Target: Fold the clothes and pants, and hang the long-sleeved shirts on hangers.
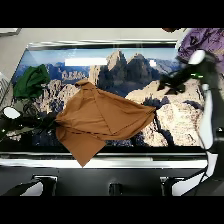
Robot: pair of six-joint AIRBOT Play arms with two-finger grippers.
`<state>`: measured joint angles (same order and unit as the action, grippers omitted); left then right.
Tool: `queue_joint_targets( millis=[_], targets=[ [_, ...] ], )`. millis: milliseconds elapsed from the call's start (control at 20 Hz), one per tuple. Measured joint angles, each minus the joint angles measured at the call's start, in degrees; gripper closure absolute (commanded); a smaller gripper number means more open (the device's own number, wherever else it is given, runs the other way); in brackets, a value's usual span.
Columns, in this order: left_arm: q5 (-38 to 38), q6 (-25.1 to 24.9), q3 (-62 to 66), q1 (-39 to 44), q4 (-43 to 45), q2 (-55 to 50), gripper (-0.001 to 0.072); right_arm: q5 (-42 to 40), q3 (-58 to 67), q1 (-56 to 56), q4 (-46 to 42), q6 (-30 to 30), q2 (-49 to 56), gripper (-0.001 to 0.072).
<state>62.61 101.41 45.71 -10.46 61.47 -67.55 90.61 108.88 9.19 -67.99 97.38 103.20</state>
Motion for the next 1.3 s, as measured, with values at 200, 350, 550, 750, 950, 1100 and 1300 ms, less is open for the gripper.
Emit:
queue_joint_targets(
  millis=[200, 350, 550, 750, 950, 1100, 1300],
  targets=[
    [-0.02, -0.02, 0.00, 0.00, 0.02, 0.00, 0.0690, 1.88, -11.23, 9.09, 9.94, -6.62, -1.60, 0.0232],
    [-0.02, -0.02, 0.00, 0.00, 0.04, 0.00, 0.0689, -0.26, -21.09, 10.62, 14.51, -10.29, -2.21, 0.0233],
    [-0.02, 0.07, 0.00, 0.00, 0.07, 0.00, 0.0689, -4.68, -29.18, 7.74, 15.50, -13.42, -2.54, 0.0233],
    [-0.02, 0.11, 0.00, 0.00, 0.07, 0.00, 0.0689, -9.44, -32.09, 3.74, 12.17, -13.81, -2.56, 0.0310],
    [-0.02, 0.13, 0.00, 0.00, 0.07, 0.00, 0.0689, -12.63, -32.83, 1.40, 8.37, -11.98, -2.56, 0.0358],
    [-0.02, 0.15, 0.00, 0.02, 0.07, -0.02, 0.0690, -13.73, -32.98, 0.02, 7.08, -11.21, -2.38, 0.0403],
    [-0.04, 0.57, 0.00, 0.02, 0.09, -0.04, 0.0690, -15.50, -33.14, -2.03, 6.19, -10.80, -1.57, 0.0686]
  ],
)
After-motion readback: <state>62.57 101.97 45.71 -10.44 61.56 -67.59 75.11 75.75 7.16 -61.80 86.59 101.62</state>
